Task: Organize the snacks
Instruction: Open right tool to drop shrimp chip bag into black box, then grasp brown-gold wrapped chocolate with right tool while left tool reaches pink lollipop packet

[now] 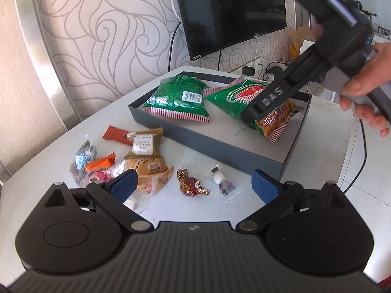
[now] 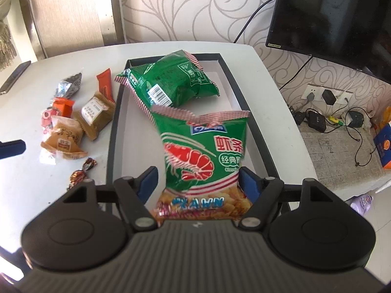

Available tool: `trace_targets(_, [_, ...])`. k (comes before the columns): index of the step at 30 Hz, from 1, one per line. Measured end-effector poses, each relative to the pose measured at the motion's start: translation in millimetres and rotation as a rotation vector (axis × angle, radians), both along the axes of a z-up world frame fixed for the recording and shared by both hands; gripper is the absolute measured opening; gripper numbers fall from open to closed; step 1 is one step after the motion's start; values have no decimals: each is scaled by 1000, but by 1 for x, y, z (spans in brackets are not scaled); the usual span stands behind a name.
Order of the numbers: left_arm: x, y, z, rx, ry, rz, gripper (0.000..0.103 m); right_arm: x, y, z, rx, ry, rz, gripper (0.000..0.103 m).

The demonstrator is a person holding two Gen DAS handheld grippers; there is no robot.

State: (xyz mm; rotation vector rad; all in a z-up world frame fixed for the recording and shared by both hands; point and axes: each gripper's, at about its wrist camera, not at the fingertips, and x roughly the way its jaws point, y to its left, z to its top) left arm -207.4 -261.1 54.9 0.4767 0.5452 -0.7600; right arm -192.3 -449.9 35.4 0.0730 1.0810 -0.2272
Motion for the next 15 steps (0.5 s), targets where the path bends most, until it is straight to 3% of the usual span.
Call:
trace_targets(10, [4, 17, 4, -10, -10, 29, 101, -20, 4, 22, -17, -53, -32, 74])
trace_targets(15, [9, 26, 2, -11, -2, 53, 101, -36, 12, 48, -29, -150, -51, 74])
